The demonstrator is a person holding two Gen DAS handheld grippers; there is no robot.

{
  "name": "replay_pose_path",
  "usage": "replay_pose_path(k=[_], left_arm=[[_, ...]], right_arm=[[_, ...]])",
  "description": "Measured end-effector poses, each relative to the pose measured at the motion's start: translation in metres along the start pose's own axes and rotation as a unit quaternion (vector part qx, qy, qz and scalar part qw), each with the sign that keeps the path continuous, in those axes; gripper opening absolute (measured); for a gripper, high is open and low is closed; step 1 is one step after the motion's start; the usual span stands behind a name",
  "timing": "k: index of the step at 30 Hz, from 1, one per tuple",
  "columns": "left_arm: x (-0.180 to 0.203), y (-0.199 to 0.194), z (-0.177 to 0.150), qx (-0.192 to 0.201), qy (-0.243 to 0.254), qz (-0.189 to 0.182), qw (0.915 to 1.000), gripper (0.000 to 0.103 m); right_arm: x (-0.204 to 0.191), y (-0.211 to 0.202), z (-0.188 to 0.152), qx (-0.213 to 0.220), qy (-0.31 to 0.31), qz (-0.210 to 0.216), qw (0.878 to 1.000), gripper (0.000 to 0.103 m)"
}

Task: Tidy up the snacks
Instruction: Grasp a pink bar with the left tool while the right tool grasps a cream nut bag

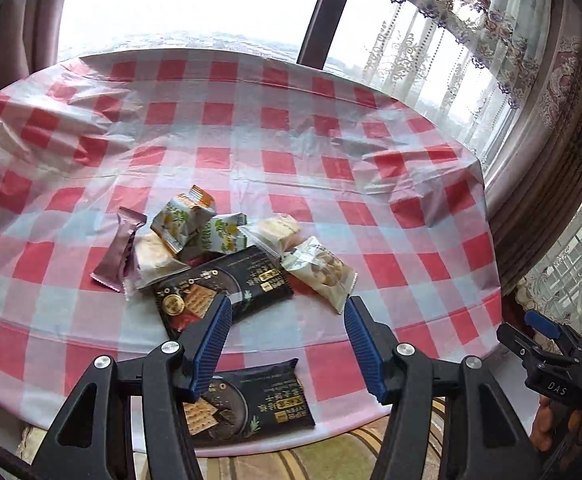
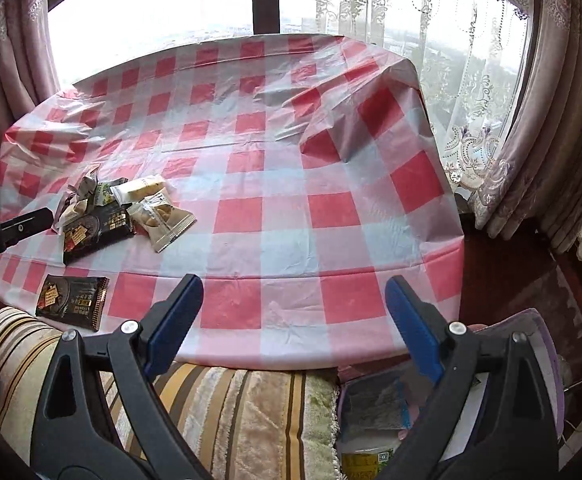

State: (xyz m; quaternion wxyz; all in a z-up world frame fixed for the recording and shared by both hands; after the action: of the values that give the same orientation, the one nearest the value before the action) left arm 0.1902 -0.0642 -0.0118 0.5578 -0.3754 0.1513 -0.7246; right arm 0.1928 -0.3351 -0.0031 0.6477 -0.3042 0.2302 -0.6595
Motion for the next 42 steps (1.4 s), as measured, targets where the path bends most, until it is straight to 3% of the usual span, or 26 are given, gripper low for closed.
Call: replay_pose_path(k=[2,7,15,25,33,34,37,39,42], left_arm=[[-0.037,-0.007,0.004,0.013,-0.032,0.016,0.9993,0.06],[-0.095,-0.005,0.009,0.012,-0.082,0.013,0.9965,0.059],[-0.148,0.027,0.021,-0.022,-0.094,0.029,0.9949,0.059],[-0.159,0.067,0.03,-0.045,-0.062,0.025,0.9968,0.05],[-0.161,0.072,0.035,-0.037,-0.053,0.023,0.9976,0.024],[-0.162,0.072,0.034,-0.036,-0.054,0.022,0.9977,0.023],[-0.165,0.07,0.033,-0.032,-0.064,0.019,0.9973,0.02],[-0.167,0.067,0.032,-0.029,-0.071,0.017,0.9969,0.02],[-0.17,0.062,0.031,-0.023,-0.083,0.018,0.9961,0.019]], right_arm=[[-0.017,0.009,0.004,-0.004,-0.009,0.01,1.0,0.093],[-0.05,0.031,0.014,-0.014,-0.029,0.016,0.999,0.093],[-0.103,0.063,0.024,-0.022,-0.099,0.037,0.994,0.093],[-0.16,0.099,0.041,-0.012,-0.172,0.065,0.983,0.093],[-0.178,0.136,0.04,-0.046,-0.189,0.076,0.978,0.093],[-0.178,0.139,0.039,-0.052,-0.185,0.08,0.978,0.092],[-0.177,0.143,0.036,-0.073,-0.159,0.113,0.978,0.071],[-0.174,0.141,0.037,-0.072,-0.154,0.106,0.98,0.058],[-0.171,0.139,0.034,-0.077,-0.148,0.109,0.98,0.055]])
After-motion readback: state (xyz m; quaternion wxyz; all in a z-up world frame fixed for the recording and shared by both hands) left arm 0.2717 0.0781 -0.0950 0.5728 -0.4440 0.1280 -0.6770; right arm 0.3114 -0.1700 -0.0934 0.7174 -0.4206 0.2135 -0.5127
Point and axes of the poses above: each gripper's, at about its wrist camera, not at the fingertips, and y roughly the way its jaws point, x to its right, z to its top, the point moved 8 cm from there along y, roughly the way its jaws point, and after that the axes turned 9 degrees about -z, right-handed, at the moved point
